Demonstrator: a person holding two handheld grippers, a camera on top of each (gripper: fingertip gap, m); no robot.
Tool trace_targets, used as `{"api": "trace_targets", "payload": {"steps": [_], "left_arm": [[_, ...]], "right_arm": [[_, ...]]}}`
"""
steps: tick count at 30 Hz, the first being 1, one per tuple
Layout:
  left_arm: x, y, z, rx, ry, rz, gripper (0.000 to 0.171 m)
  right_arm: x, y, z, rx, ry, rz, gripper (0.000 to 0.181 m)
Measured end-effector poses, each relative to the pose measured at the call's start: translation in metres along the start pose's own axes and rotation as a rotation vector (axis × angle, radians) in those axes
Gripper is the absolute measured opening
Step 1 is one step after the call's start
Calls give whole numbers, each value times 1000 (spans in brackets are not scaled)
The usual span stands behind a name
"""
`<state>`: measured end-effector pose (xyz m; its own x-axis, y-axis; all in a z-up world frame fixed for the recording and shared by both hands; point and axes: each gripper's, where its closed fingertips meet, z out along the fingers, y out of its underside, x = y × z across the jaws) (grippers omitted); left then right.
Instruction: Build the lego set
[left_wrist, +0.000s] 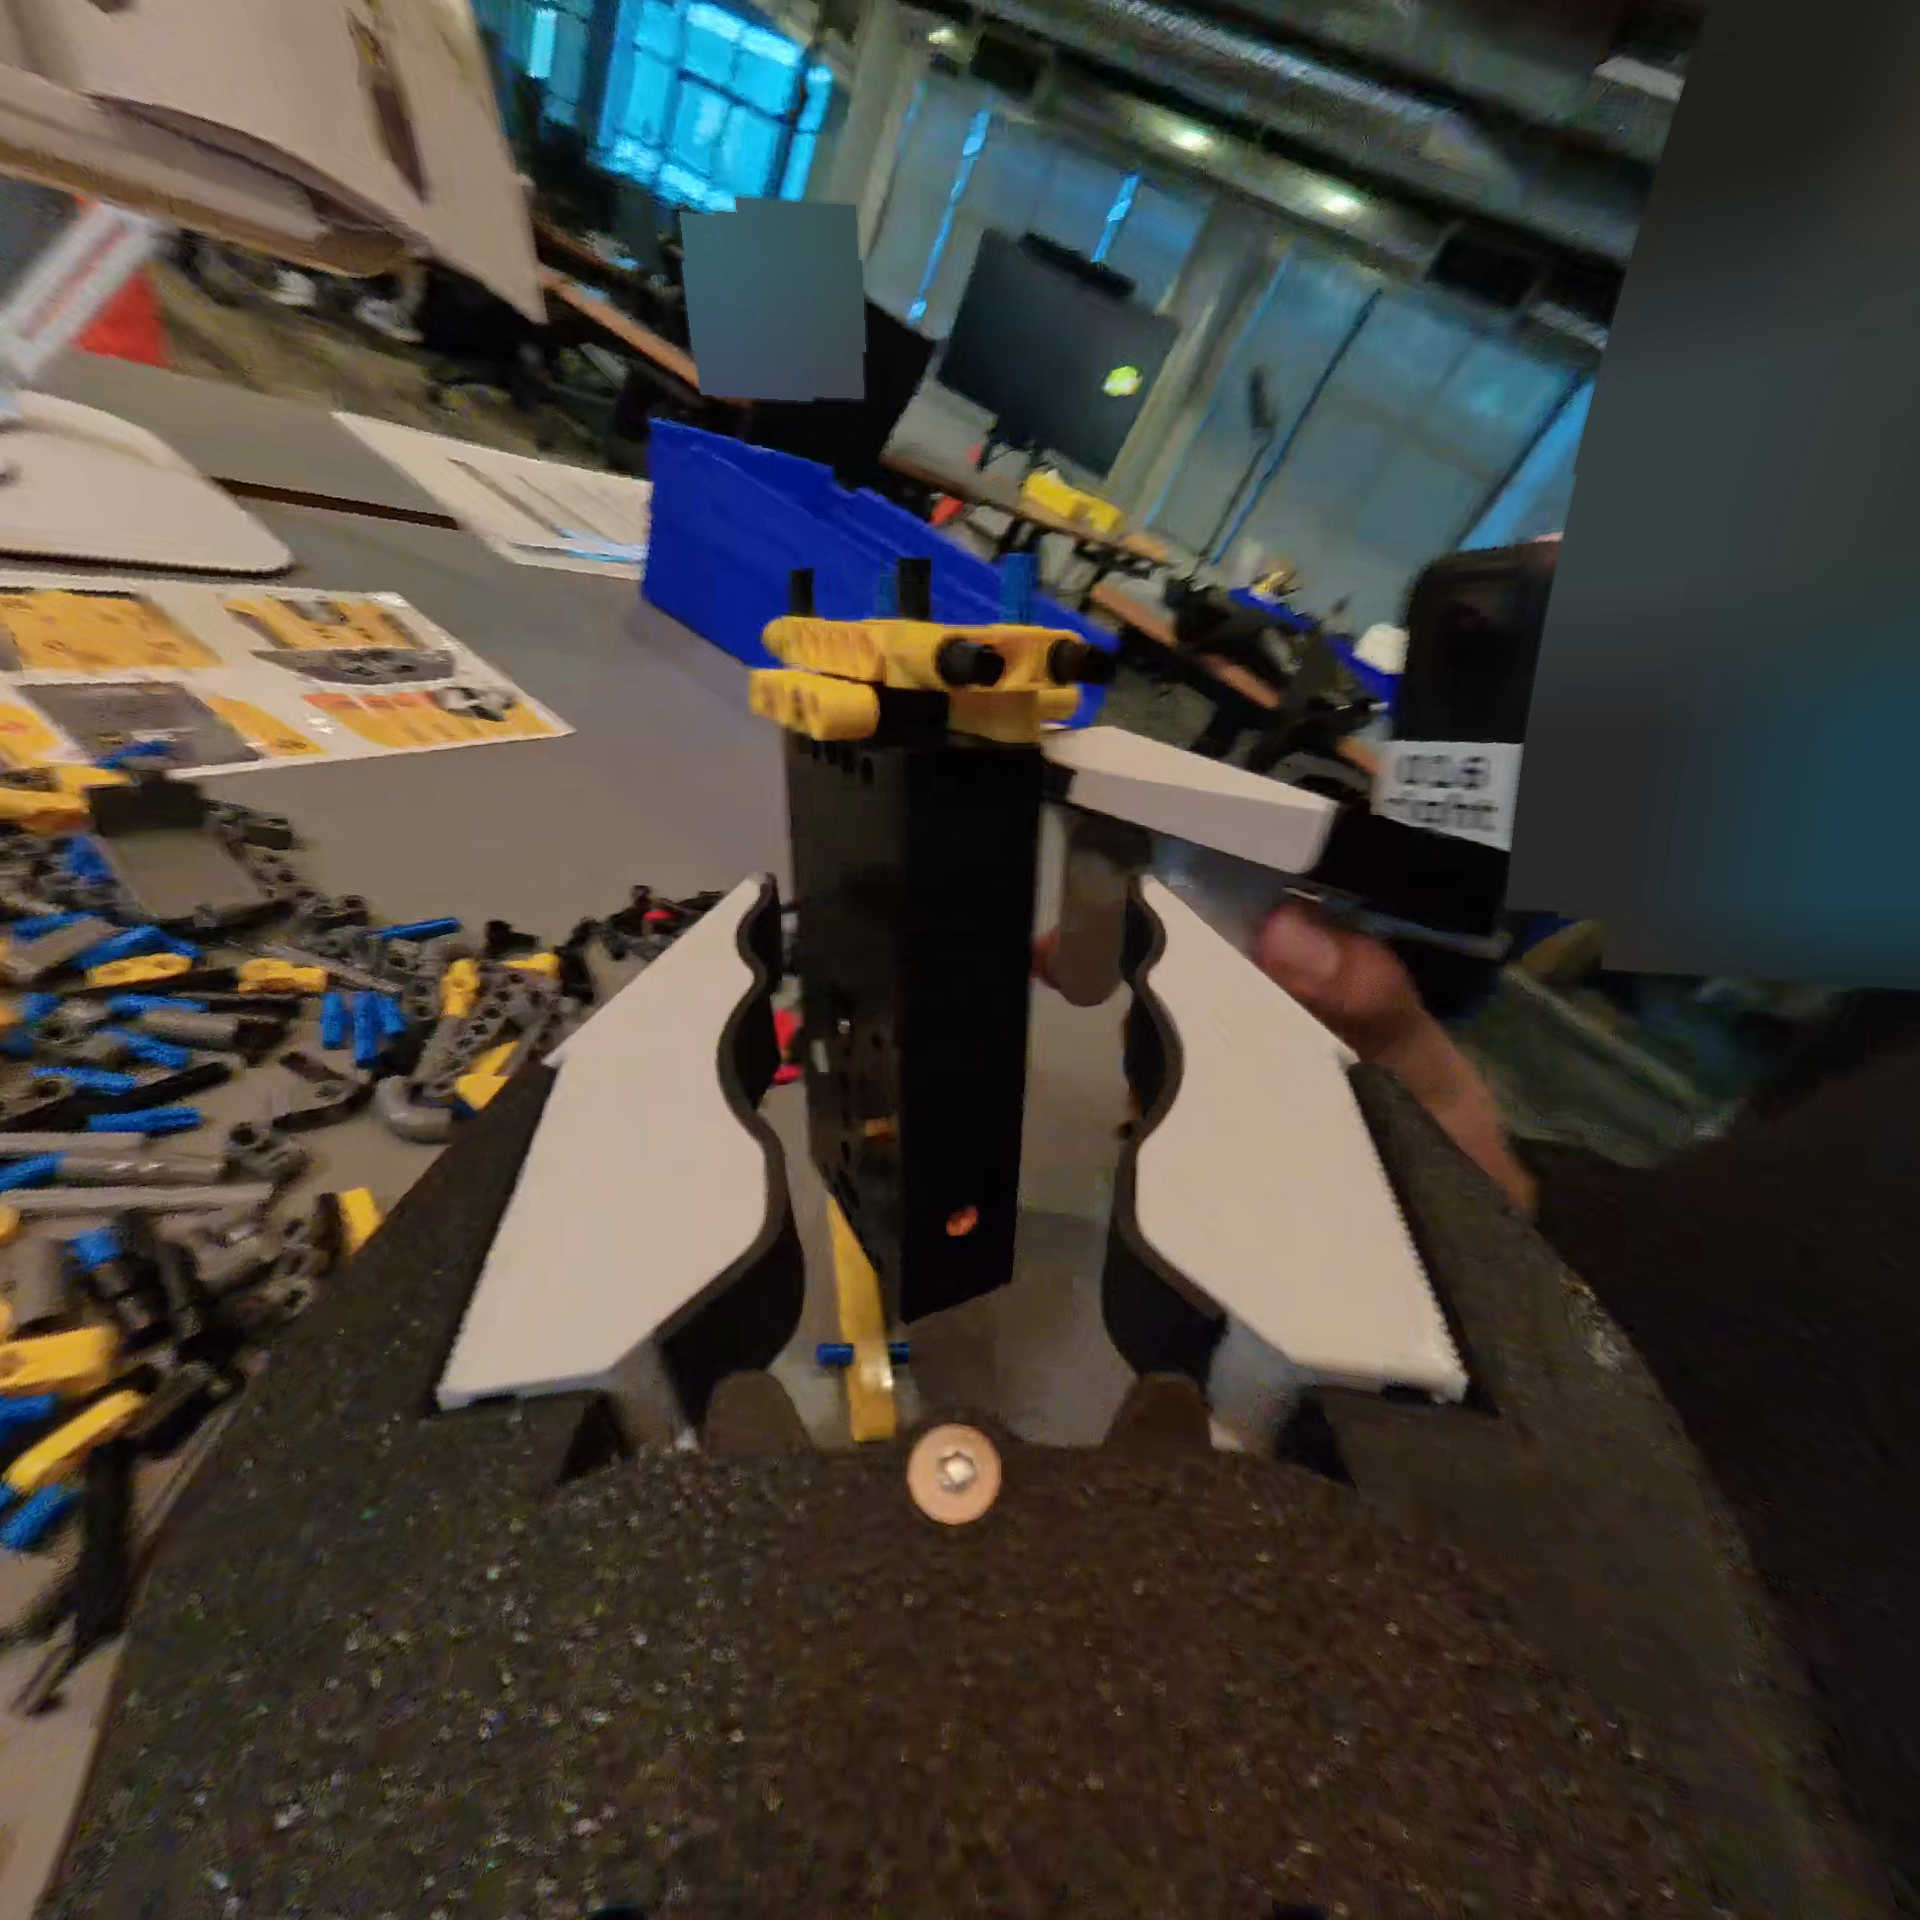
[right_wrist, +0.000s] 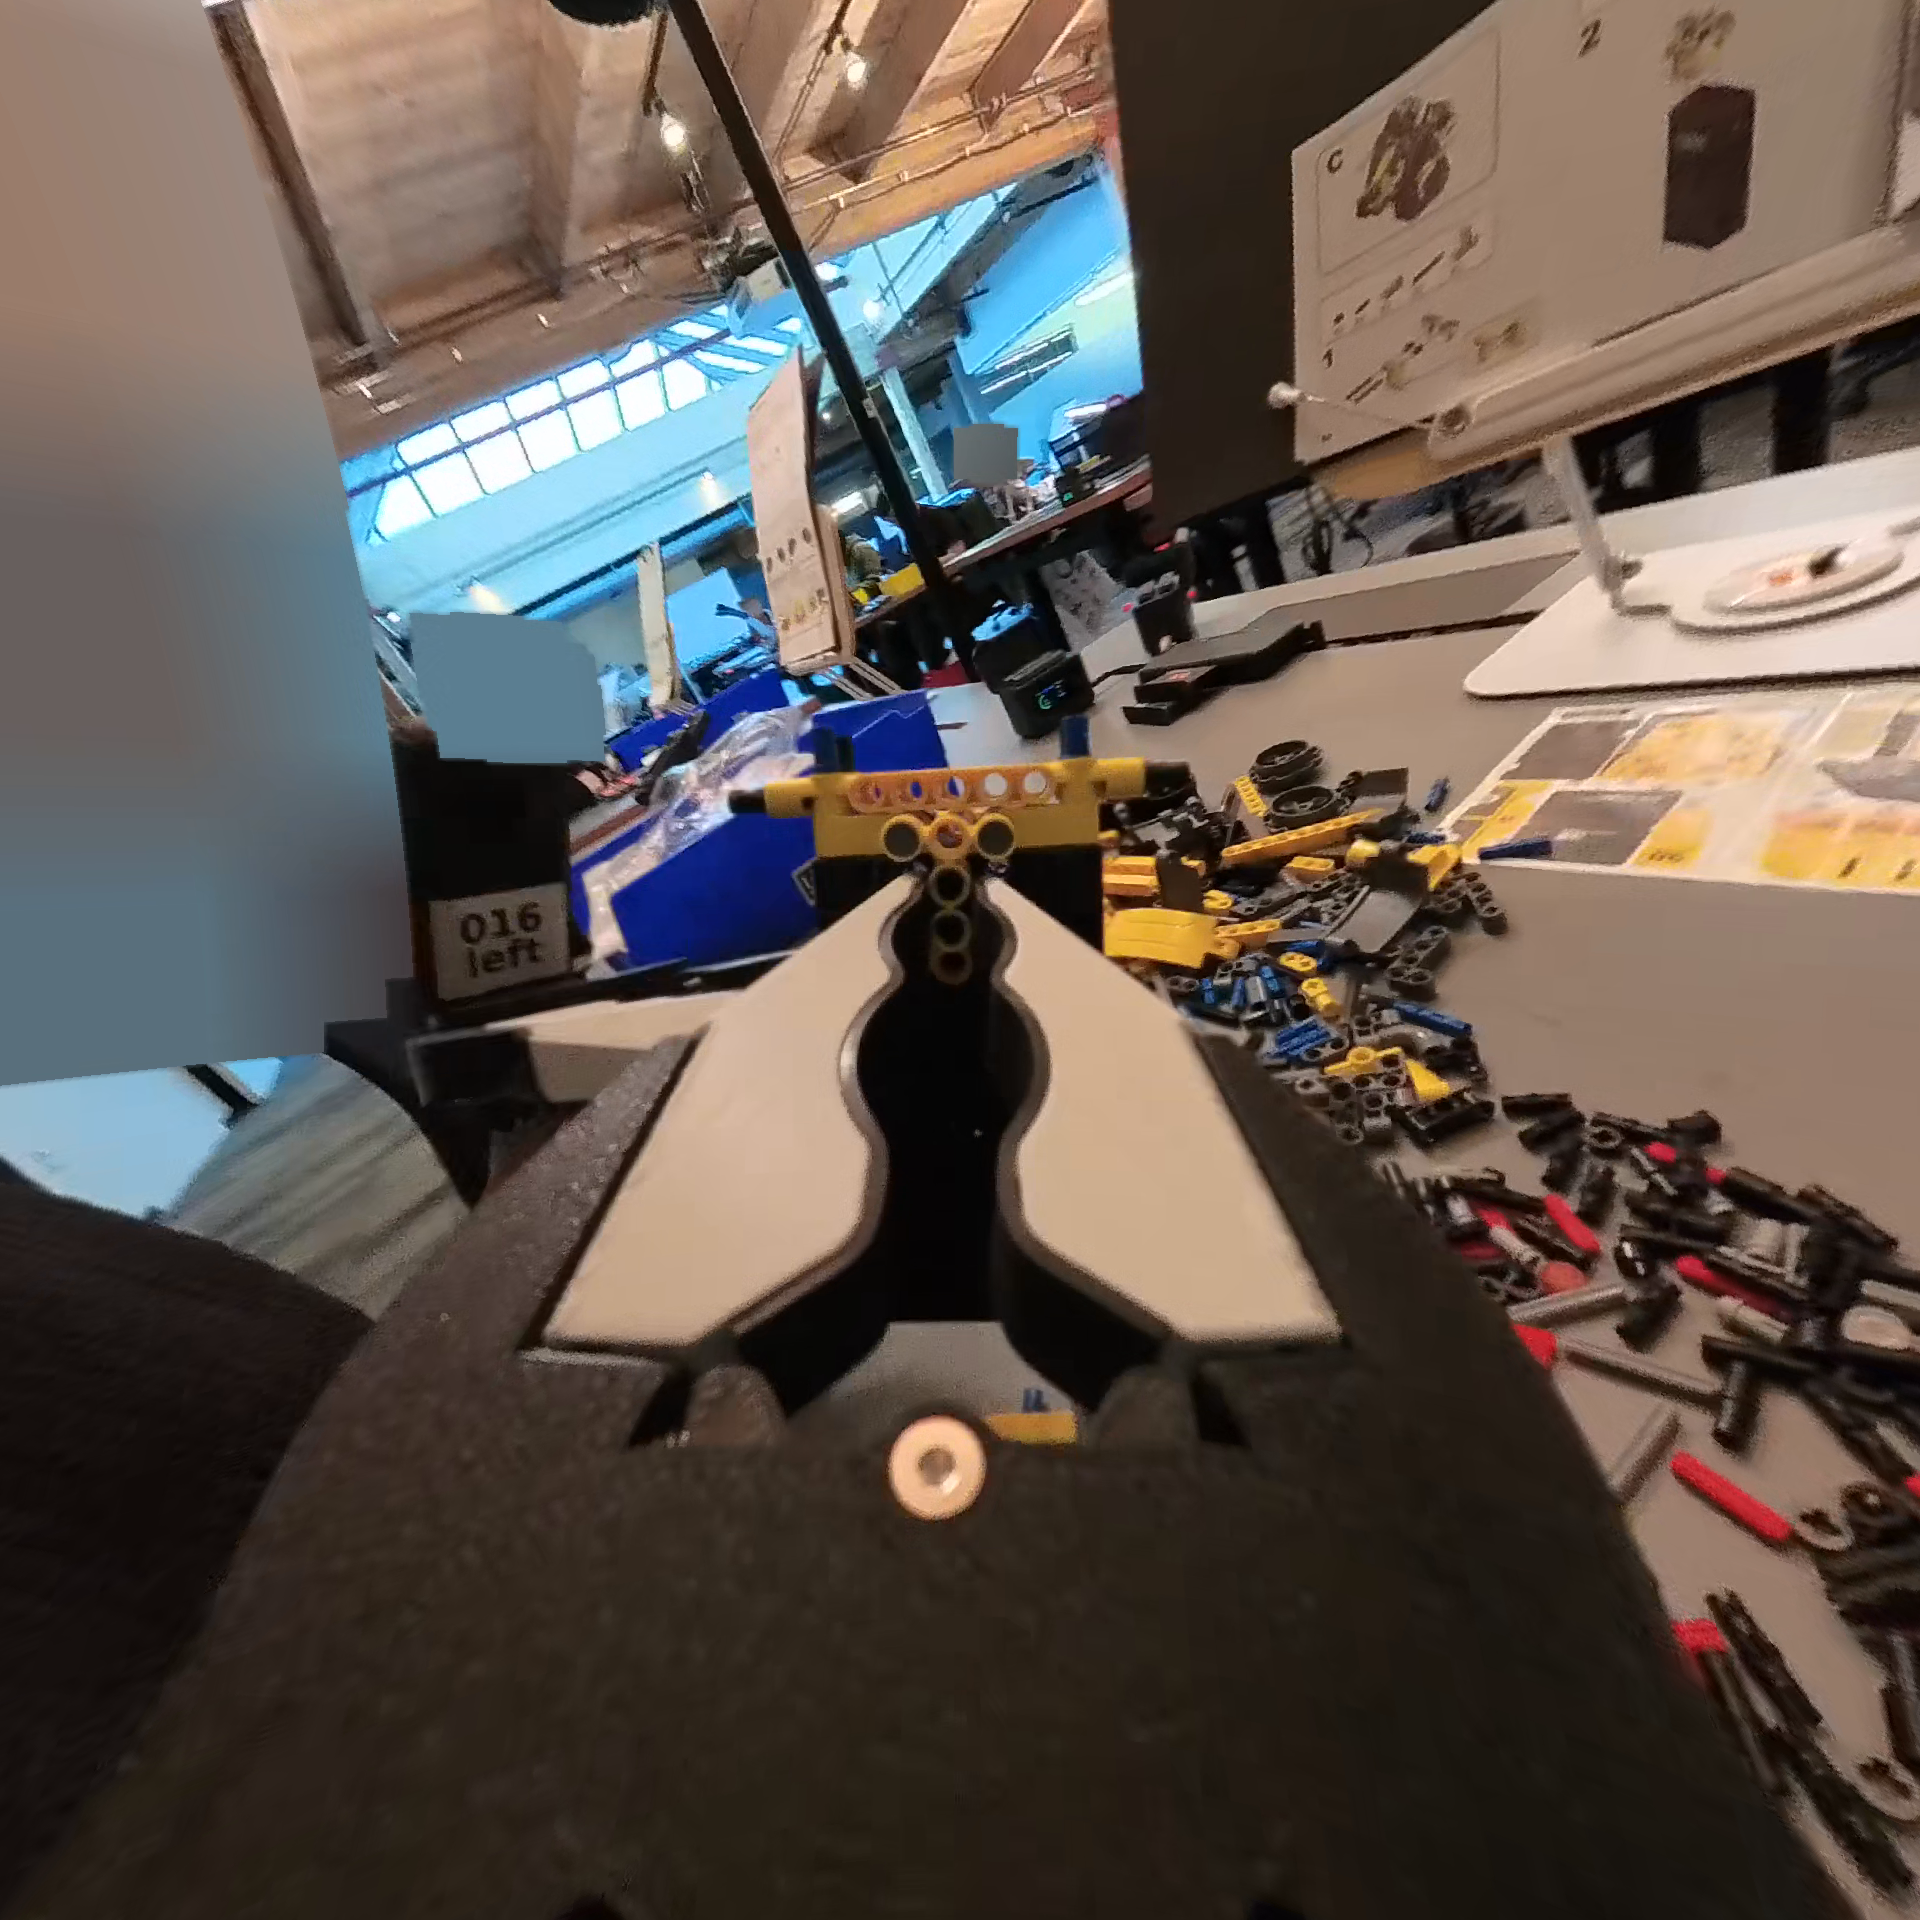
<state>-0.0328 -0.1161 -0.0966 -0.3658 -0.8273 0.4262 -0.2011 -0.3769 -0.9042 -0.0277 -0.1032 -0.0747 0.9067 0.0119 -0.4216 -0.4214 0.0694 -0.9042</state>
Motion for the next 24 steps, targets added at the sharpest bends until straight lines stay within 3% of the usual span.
{"api": "trace_targets", "payload": {"steps": [2, 7, 12, 17, 24], "left_arm": [[-5, -1, -1, -10, -28, 18, 40], [-3, 7, 2, -48, -40, 54, 33], [2, 2, 6, 20, 6, 74, 37], [-9, 7, 6, -36, -153, 209, 25], [-10, 2, 5, 20, -169, 187, 25]], "right_arm": [[-5, 0, 1, 4, 19, -58, 6], [-7, 2, -3, 6, 43, -124, 7], [-12, -1, -7, 45, 14, -87, 7], [-6, 4, -7, 25, 61, -138, 7], [-8, 1, -5, 32, 166, -351, 6]]}}
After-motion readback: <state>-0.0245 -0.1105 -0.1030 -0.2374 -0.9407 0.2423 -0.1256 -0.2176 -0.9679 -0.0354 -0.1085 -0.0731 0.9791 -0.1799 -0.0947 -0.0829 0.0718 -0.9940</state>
